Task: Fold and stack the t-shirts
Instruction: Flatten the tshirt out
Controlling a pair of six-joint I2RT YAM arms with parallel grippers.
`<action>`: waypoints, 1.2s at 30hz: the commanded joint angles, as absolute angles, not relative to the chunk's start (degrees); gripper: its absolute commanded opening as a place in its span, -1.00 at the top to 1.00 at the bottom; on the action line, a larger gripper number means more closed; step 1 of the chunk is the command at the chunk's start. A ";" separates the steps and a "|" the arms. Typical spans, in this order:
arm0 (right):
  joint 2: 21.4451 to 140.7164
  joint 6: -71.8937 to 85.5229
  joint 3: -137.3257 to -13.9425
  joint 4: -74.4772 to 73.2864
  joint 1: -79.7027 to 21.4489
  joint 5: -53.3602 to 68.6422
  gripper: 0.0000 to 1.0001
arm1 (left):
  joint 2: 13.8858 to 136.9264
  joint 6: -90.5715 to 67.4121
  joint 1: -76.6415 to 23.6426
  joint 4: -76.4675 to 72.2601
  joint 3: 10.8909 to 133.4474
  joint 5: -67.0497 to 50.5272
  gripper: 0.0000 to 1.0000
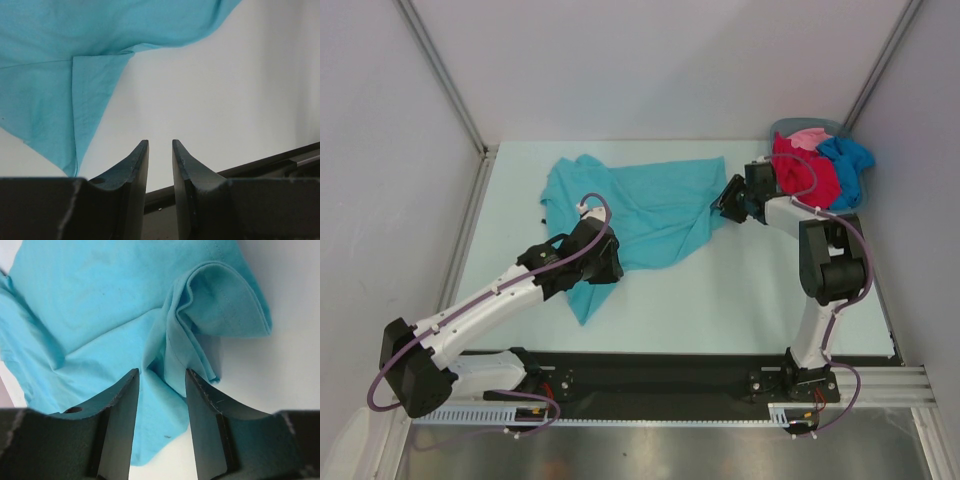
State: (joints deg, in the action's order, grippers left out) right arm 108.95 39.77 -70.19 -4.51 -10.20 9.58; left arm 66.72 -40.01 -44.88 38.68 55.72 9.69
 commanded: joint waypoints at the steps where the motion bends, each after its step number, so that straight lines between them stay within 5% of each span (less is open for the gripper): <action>1: 110.04 38.32 -74.26 -5.27 -10.98 10.20 0.05 | 66.01 -39.29 -45.18 38.50 58.01 9.14 0.39; 36: 102.30 39.73 -54.94 9.92 -7.73 11.42 0.07 | 67.15 -39.20 -45.18 37.53 57.39 8.53 0.40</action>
